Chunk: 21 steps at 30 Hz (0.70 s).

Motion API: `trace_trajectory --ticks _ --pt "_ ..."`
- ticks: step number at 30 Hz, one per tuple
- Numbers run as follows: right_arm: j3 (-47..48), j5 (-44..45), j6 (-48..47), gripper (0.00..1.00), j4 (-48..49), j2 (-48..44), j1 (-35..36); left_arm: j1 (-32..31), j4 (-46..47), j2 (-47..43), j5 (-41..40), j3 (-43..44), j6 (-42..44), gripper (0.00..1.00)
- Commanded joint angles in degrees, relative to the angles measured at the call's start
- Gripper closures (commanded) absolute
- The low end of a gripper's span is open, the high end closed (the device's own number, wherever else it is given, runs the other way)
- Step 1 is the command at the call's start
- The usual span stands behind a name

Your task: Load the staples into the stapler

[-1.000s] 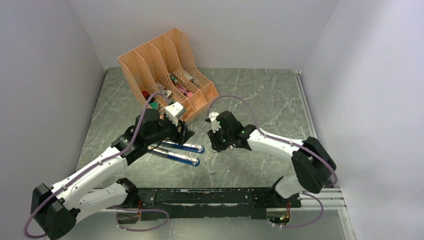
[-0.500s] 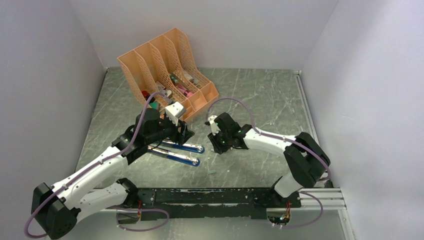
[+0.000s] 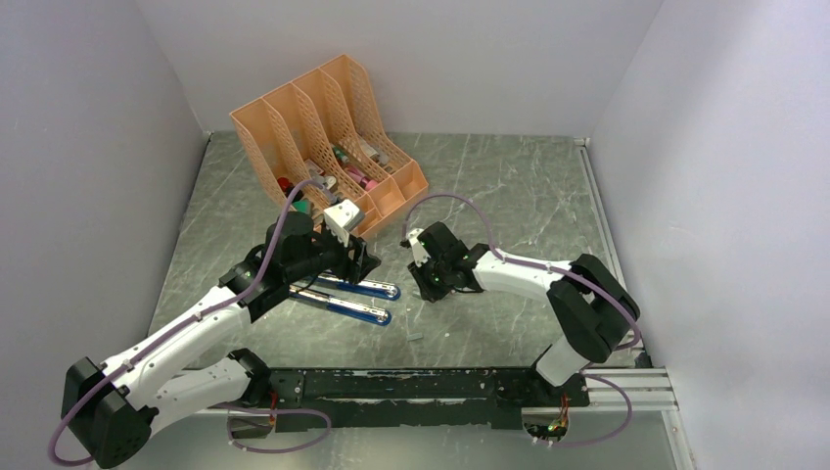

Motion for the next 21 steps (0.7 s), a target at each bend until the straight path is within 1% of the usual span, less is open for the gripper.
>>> trace_trajectory --ticks 1,5,12,15,18,21 --pt "0.49 0.43 -0.18 0.77 1.32 0.69 -0.39 0.55 0.50 0.05 1.35 -0.11 -0.50 0.33" --pt "0.44 0.31 -0.22 0.81 1.33 0.96 -0.47 0.58 0.57 0.01 1.48 -0.09 -0.46 0.33" --pt "0.42 -0.83 0.13 0.91 1.33 0.03 -0.48 0.64 0.58 0.06 1.53 -0.10 -0.54 0.33" --pt "0.46 -1.04 0.26 0.94 1.09 -0.48 -0.44 0.64 0.73 0.05 1.57 -0.09 -0.54 0.33" --pt "0.46 -1.05 0.35 0.94 1.03 -0.98 -0.48 0.71 0.70 0.10 1.54 -0.12 -0.63 0.33" --pt "0.29 -0.68 0.51 0.91 1.61 -1.16 -0.44 0.74 0.76 0.10 1.66 -0.13 -0.63 0.33"
